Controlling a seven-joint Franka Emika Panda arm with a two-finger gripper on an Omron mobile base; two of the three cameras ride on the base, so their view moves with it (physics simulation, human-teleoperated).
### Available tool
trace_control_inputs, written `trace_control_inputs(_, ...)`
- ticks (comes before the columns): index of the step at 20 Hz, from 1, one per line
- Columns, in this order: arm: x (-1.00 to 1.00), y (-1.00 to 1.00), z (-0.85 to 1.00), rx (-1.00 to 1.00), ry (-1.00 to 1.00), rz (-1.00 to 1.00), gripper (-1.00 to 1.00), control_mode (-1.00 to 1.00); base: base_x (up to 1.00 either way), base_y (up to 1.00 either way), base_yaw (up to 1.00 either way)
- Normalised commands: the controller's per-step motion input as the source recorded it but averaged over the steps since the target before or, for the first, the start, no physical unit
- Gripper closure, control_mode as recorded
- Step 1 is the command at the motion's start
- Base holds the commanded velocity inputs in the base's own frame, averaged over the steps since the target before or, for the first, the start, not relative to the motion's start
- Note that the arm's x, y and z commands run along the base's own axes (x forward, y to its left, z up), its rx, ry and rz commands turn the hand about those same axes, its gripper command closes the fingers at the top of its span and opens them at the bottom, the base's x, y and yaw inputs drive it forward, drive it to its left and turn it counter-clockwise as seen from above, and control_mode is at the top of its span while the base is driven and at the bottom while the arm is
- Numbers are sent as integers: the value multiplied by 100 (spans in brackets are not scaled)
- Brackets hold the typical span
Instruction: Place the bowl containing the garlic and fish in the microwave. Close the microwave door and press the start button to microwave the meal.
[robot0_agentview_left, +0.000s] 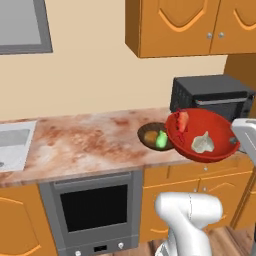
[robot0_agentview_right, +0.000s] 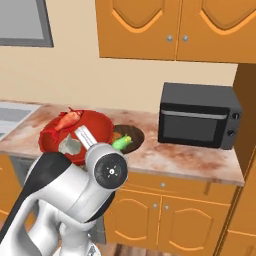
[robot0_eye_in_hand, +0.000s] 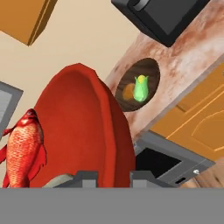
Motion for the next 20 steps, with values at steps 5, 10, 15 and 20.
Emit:
trace_control_inputs(5, 0, 0, 0, 0, 0, 0, 100, 100, -54, 9, 0)
trace_control_inputs(10, 0, 0, 0, 0, 0, 0, 100, 100, -20, 26, 8)
trace_control_inputs(15, 0, 0, 0, 0, 0, 0, 100, 100, 8, 27, 43)
trace_control_inputs(20, 0, 0, 0, 0, 0, 0, 100, 100, 26, 25, 67)
